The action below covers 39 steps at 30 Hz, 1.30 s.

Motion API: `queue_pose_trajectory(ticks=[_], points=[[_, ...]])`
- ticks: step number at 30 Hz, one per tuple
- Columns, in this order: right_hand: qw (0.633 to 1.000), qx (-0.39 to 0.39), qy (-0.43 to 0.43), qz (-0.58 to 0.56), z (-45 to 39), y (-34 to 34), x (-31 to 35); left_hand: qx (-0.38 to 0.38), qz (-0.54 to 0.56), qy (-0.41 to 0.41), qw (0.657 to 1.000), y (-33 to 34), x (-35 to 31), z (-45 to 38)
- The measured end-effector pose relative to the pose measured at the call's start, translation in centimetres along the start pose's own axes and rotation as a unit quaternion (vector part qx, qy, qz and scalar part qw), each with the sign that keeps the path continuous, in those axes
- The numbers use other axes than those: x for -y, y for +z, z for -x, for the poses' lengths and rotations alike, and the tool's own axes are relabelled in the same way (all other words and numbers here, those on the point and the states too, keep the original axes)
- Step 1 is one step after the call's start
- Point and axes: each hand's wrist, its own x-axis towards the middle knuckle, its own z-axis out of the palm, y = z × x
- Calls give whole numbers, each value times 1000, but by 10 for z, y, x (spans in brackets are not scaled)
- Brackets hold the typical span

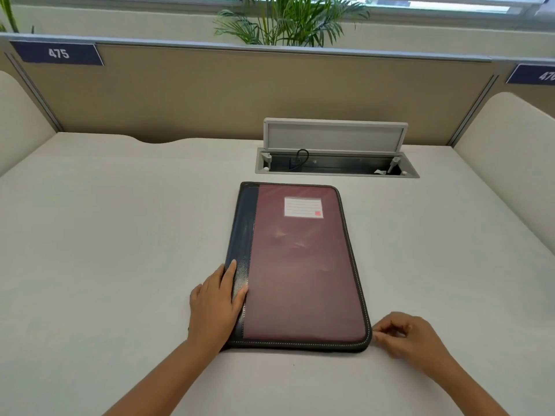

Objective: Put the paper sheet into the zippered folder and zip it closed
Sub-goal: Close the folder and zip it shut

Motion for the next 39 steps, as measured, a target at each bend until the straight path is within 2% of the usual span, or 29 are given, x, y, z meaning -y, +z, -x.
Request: queue_pose_trajectory(ticks=[5, 16, 26, 39], points=[[999, -32, 31, -19, -9, 0, 3, 7, 8, -3, 1000, -2, 1, 0], [987, -155, 0, -32, -62, 12, 16, 6, 28, -3, 1000, -1, 6, -1], [979, -194, -5, -58, -128, 14, 34, 11, 31, -6, 999, -4, 3, 0], [976, -216, -15, -18, -207, 7, 47, 44, 37, -15, 998, -13, -2, -2]])
